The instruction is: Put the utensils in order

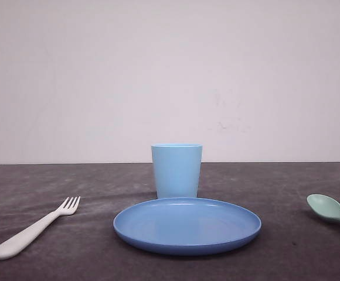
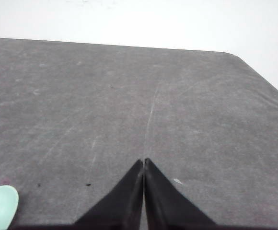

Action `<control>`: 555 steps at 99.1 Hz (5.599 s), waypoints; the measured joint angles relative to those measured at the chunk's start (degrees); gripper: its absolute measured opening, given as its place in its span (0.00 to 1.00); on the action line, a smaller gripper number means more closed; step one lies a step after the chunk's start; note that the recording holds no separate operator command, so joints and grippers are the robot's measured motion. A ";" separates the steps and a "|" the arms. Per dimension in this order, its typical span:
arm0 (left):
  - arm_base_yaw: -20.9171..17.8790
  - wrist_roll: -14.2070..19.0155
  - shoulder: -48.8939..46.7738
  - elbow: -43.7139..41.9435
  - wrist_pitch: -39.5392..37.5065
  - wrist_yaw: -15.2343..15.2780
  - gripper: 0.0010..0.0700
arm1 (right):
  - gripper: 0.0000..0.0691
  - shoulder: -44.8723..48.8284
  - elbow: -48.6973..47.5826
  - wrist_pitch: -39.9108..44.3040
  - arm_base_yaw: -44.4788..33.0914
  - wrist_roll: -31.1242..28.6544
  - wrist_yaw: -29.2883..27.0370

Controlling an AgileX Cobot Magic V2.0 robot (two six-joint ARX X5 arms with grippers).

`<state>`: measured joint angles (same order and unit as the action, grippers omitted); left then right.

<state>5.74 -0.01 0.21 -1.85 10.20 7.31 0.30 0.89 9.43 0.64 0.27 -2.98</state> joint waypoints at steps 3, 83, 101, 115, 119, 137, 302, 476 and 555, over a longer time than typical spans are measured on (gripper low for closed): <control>0.00 0.00 0.00 0.00 0.00 0.02 0.02 | 0.00 0.00 0.00 0.00 0.00 0.00 0.00; 0.00 0.00 0.00 0.00 0.00 0.02 0.02 | 0.00 0.00 0.00 0.00 0.00 0.02 0.00; 0.00 0.00 0.00 0.00 0.00 0.00 0.02 | 0.00 0.00 0.00 0.00 0.00 0.02 -0.02; 0.00 0.00 0.00 0.00 0.00 0.00 0.02 | 0.00 0.00 0.00 0.00 0.00 0.02 0.00; 0.00 0.00 0.00 0.00 0.00 0.02 0.02 | 0.00 0.00 0.00 0.00 0.00 0.02 0.00; 0.00 0.00 0.00 0.00 0.00 0.00 0.02 | 0.00 0.00 -0.02 -1.60 0.00 -0.22 0.00; 4.50 12.59 41.92 -45.11 25.24 -8.61 0.59 | 0.48 40.70 47.50 28.72 4.63 -8.98 11.98; 31.69 33.31 85.94 -44.13 16.59 2.84 0.06 | 0.49 43.50 47.50 31.67 4.87 -8.98 11.98; 37.31 21.90 69.70 -47.15 -10.51 16.61 0.04 | 0.49 43.74 47.50 29.57 4.87 -8.98 11.98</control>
<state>43.05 21.89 69.91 -48.99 -0.32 23.92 44.03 48.38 39.00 5.52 -8.71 8.99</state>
